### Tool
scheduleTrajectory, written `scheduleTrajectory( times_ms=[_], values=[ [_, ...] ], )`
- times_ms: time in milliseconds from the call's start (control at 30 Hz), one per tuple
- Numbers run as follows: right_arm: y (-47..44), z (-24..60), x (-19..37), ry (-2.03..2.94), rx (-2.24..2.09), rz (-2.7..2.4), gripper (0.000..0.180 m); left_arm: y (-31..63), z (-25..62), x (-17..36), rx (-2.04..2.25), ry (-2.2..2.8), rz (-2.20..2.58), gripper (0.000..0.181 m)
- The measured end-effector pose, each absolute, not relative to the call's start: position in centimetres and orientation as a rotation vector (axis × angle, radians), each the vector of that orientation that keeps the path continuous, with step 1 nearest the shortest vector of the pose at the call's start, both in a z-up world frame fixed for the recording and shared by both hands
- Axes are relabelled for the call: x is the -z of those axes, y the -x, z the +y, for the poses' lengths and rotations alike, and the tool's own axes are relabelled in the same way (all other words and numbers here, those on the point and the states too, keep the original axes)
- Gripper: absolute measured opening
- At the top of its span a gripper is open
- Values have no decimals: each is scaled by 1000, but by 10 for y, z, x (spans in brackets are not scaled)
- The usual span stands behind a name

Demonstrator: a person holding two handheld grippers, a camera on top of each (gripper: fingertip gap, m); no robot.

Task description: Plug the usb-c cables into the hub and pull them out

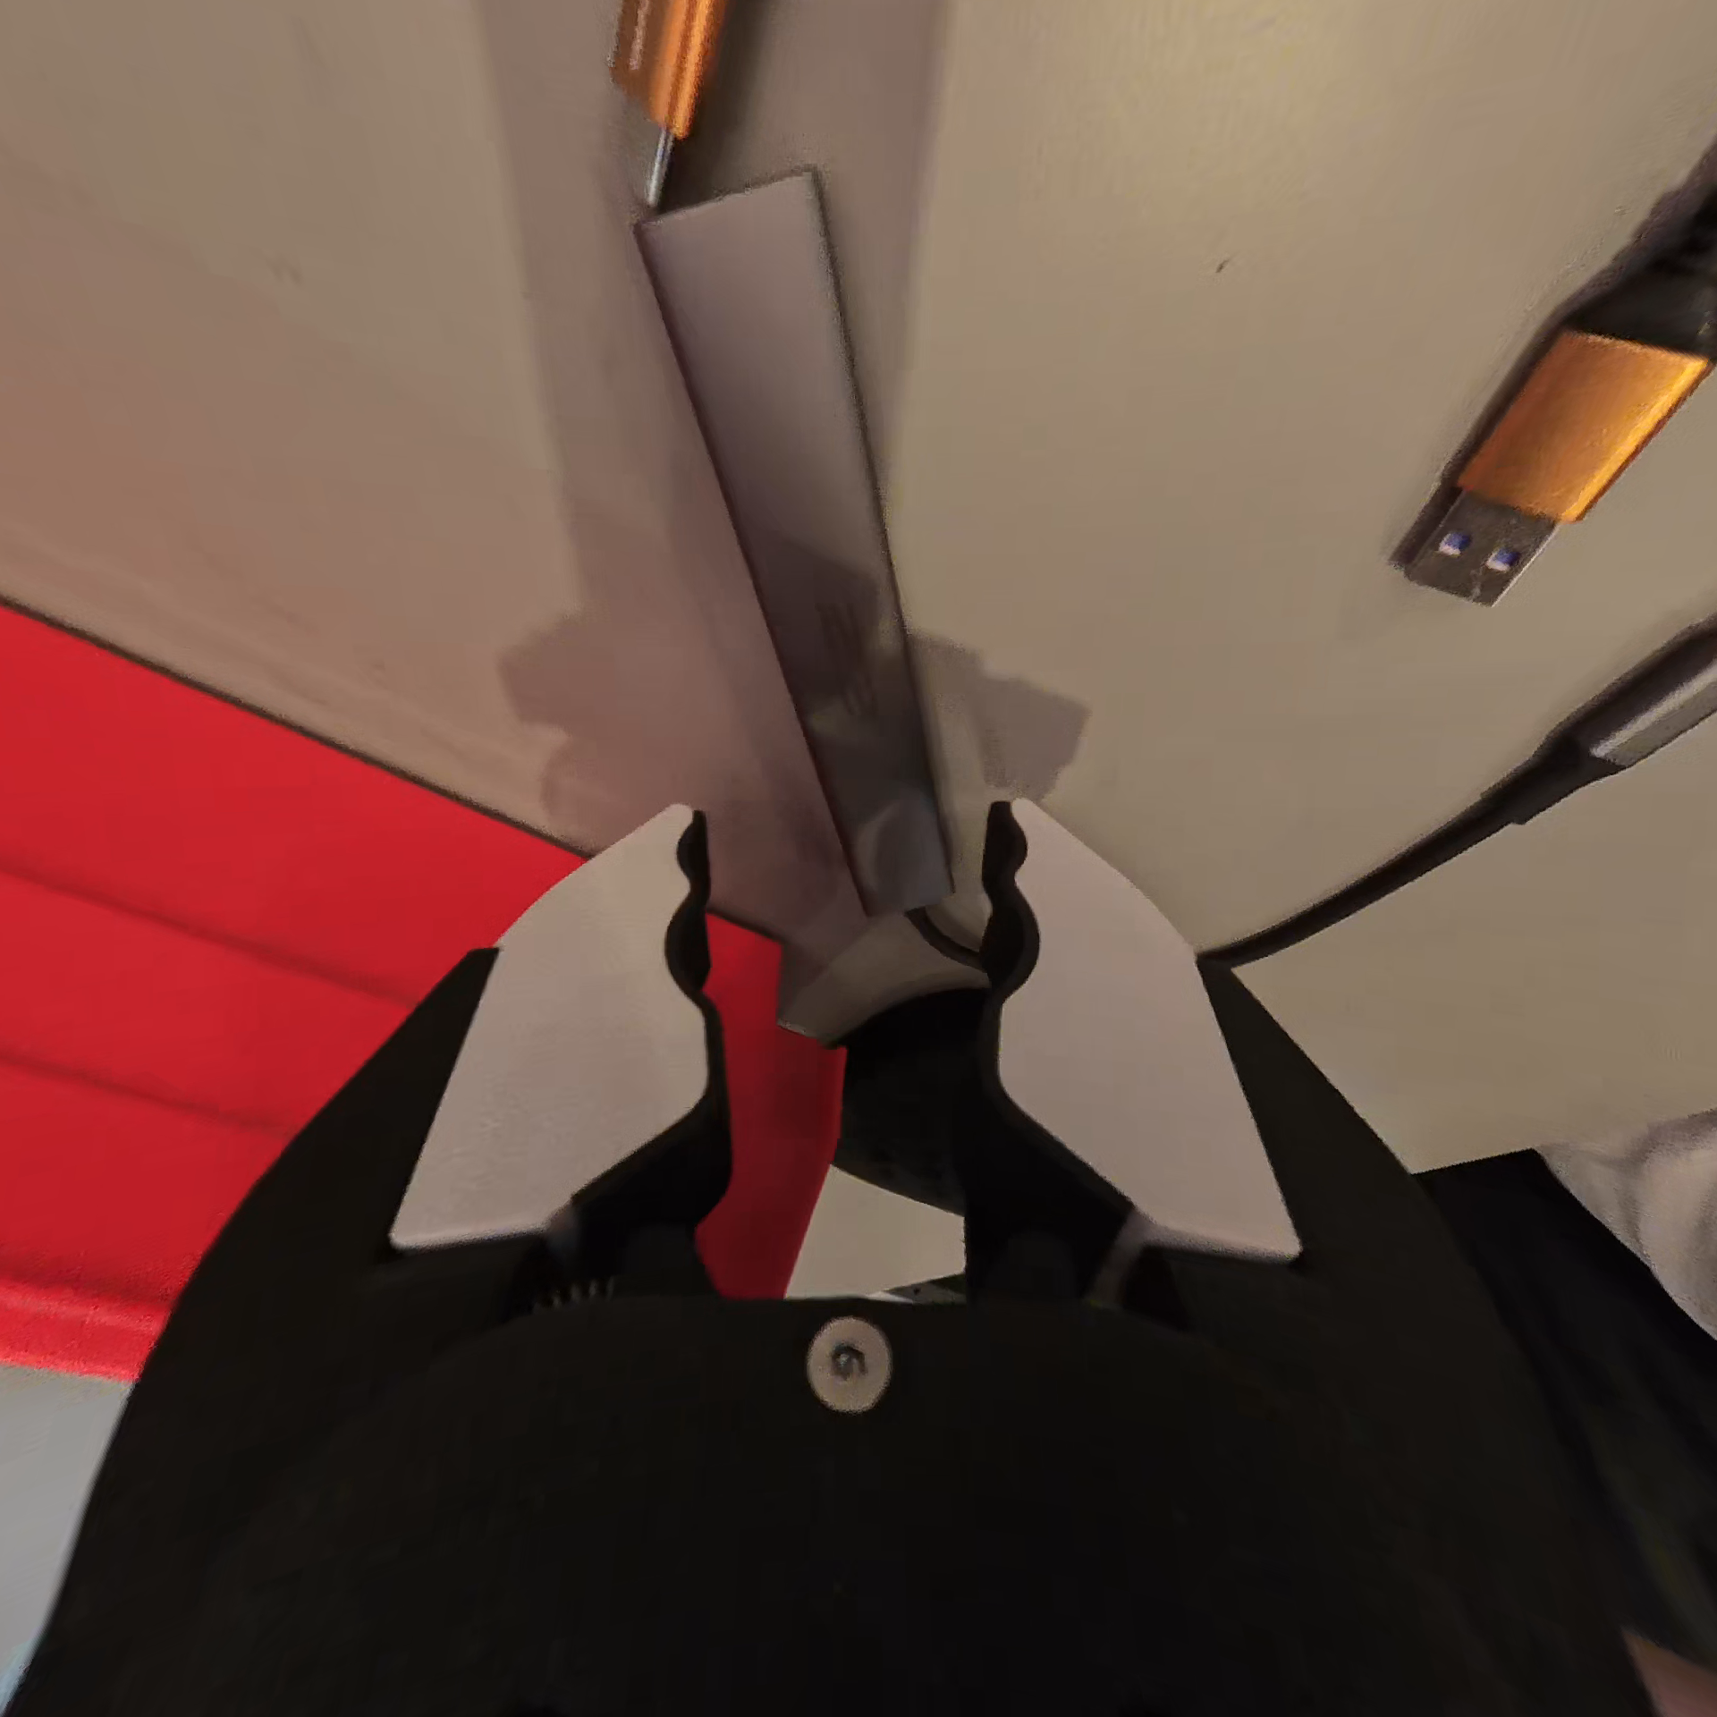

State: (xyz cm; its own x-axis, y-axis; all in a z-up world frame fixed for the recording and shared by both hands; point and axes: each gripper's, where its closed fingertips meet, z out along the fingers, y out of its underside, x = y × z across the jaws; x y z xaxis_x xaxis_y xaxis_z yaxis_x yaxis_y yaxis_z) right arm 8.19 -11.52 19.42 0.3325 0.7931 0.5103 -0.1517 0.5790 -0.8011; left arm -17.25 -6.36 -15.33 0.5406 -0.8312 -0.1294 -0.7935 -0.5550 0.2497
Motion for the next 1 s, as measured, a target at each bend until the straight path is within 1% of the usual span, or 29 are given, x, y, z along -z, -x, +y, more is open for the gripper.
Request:
scheduleTrajectory(
  times_ms=[133, 200, 333, 567, 700, 800, 1000],
  values=[
    [-86, -118, -196, 716, -687, -1053, 5, 168, -64, 161, 239, -2585, -1342, 56],
    [-87, -120, -197, 699, -692, -1053, 5, 166, -66, 162, 188, -2570, -1316, 51],
    [-85, -121, -197, 695, -695, -1060, 5, 169, -68, 161, 163, -2518, -1334, 23],
    [-83, -123, -198, 685, -681, -1071, 5, 147, -74, 158, -46, -2525, -1270, 22],
    [-84, -123, -198, 684, -667, -1069, 5, 143, -60, 141, 58, -2605, -1350, 22],
    [-85, -118, -197, 695, -668, -1058, 5, 152, -39, 112, 335, -2668, -1486, 22],
    [-88, -114, -197, 700, -656, -1038, 5, 158, -22, 63, 683, -2673, -1678, 22]
  ],
)
